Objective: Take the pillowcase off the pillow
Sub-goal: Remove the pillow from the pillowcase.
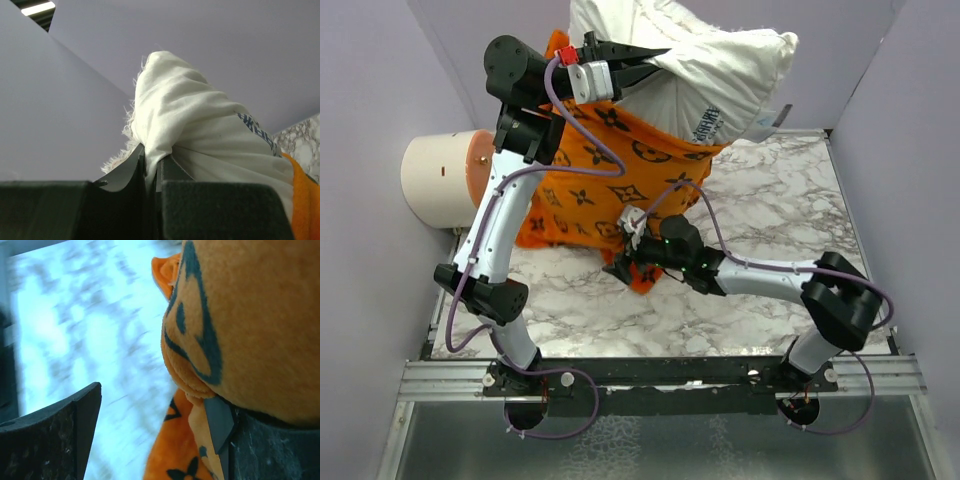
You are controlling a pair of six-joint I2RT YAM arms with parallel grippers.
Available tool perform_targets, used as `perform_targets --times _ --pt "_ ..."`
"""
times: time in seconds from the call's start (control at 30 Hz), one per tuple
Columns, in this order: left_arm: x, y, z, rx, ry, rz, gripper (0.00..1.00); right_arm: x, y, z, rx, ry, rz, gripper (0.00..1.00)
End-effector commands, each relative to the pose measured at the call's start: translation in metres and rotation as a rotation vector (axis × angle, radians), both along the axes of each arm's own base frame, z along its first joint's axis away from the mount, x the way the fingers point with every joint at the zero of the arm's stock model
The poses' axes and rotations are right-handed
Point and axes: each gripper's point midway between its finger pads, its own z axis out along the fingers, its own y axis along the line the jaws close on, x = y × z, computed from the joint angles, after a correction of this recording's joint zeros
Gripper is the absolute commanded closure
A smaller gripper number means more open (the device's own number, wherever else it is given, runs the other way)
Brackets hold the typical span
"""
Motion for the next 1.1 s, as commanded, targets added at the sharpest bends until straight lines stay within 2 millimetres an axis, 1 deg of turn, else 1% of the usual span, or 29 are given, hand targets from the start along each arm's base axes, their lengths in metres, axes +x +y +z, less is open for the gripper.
perform_targets --times 0.0,0.03,0.07,0.13,0.17,0.2,0.27,0.37,0.43,0.47,0.5,0.57,0.67,0.73,0.8,0.83,0.87,0.9,0.97,1.03,1.07 --pt "-0.132 0.055 0.145 -0.361 -0.482 0.080 1.00 0.103 0.020 0.079 0.109 -0.302 -0.359 0.17" --pt "-0.137 0.058 0.147 -0.364 -0.479 0.081 1.00 0.111 0.023 0.086 0.109 -0.328 -0.375 0.16" --pt "-0.139 0.060 0.146 -0.363 -0.472 0.089 1.00 0.111 0.028 0.094 0.115 -0.344 -0.360 0.15" --pt "-0.139 0.062 0.136 -0.333 -0.472 0.126 1.00 0.101 0.035 0.099 0.119 -0.343 -0.287 0.14" --pt "-0.131 0.061 0.124 -0.306 -0.476 0.162 1.00 0.093 0.035 0.096 0.117 -0.329 -0.249 0.13" --pt "-0.125 0.062 0.112 -0.282 -0.488 0.204 1.00 0.082 0.031 0.086 0.103 -0.306 -0.213 0.12" --pt "-0.110 0.065 0.086 -0.237 -0.493 0.291 1.00 0.062 0.020 0.072 0.093 -0.246 -0.161 0.10" --pt "-0.079 0.075 0.051 -0.189 -0.421 0.428 1.00 0.039 -0.011 0.057 0.117 -0.149 -0.167 0.06" --pt "-0.063 0.086 0.029 -0.173 -0.355 0.484 1.00 0.024 -0.033 0.055 0.165 -0.093 -0.167 0.04" --pt "-0.059 0.092 0.019 -0.169 -0.322 0.488 1.00 0.014 -0.042 0.057 0.191 -0.073 -0.147 0.03" --pt "-0.058 0.097 0.008 -0.162 -0.282 0.469 1.00 0.003 -0.051 0.056 0.204 -0.057 -0.124 0.03" --pt "-0.067 0.103 -0.009 -0.146 -0.202 0.402 1.00 -0.020 -0.064 0.055 0.213 -0.040 -0.066 0.03" --pt "-0.085 0.098 -0.034 -0.100 -0.075 0.302 1.00 -0.047 -0.078 0.052 0.175 -0.014 0.011 0.03" --pt "-0.097 0.095 -0.045 -0.080 -0.015 0.251 1.00 -0.063 -0.087 0.042 0.139 0.019 0.048 0.03" --pt "-0.110 0.093 -0.049 -0.076 0.049 0.201 1.00 -0.077 -0.094 0.033 0.137 0.044 0.084 0.03" --pt "-0.116 0.092 -0.050 -0.069 0.074 0.177 1.00 -0.079 -0.097 0.033 0.148 0.065 0.067 0.03" --pt "-0.121 0.091 -0.051 -0.064 0.098 0.158 1.00 -0.075 -0.102 0.039 0.171 0.073 0.015 0.03" --pt "-0.125 0.091 -0.052 -0.057 0.117 0.143 1.00 -0.067 -0.108 0.054 0.216 0.054 -0.052 0.02" --pt "-0.132 0.091 -0.053 -0.052 0.139 0.129 1.00 -0.052 -0.121 0.098 0.336 -0.012 -0.145 0.00" --pt "-0.135 0.092 -0.053 -0.049 0.136 0.136 1.00 -0.030 -0.138 0.140 0.430 -0.054 -0.262 0.00" --pt "-0.135 0.093 -0.053 -0.044 0.130 0.146 1.00 -0.017 -0.147 0.156 0.459 -0.065 -0.316 0.00"
